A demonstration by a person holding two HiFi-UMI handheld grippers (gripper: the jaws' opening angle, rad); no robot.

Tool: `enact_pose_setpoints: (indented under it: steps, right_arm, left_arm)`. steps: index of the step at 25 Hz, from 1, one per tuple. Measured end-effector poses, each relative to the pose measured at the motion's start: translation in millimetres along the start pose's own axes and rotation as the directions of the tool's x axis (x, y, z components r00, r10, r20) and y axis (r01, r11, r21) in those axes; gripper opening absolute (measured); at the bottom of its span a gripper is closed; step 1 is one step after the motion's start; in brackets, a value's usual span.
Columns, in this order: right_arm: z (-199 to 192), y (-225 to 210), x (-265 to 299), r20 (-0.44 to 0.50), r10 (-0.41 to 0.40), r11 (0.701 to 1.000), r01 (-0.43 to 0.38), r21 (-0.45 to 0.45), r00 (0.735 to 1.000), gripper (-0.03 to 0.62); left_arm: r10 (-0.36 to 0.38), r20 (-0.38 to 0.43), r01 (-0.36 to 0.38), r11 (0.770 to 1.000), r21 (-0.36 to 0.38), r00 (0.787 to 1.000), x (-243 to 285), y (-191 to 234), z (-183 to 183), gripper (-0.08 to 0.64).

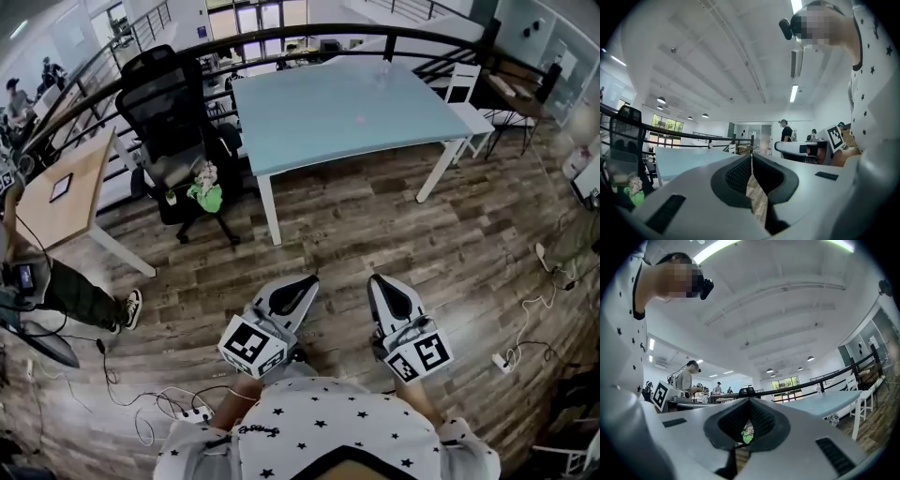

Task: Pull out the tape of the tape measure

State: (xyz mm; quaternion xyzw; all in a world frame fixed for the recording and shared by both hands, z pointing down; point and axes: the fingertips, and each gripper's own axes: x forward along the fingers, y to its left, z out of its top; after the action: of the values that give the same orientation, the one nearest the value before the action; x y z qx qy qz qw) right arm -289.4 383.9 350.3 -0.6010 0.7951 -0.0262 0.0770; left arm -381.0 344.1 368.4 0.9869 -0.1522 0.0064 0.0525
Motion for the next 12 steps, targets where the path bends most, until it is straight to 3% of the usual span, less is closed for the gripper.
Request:
enact_pose_setpoints:
  steps: [6, 12]
  right_arm:
    - [-8, 8, 44, -0.003, -0.016, 1.000, 0.016, -0.012, 1.000, -0.012]
    - [-14, 9, 73, -0.018, -0.051, 0.998, 0.051, -0.023, 0.999, -0.012]
  left_arm:
    - [0.012, -0.002, -0.012, 1.000, -0.005, 1.000, -11, 51, 0, 0.032]
    - [-0.021, 0.002, 0.021, 1.000, -0.002, 1.000, -13, 81, 3, 0.032]
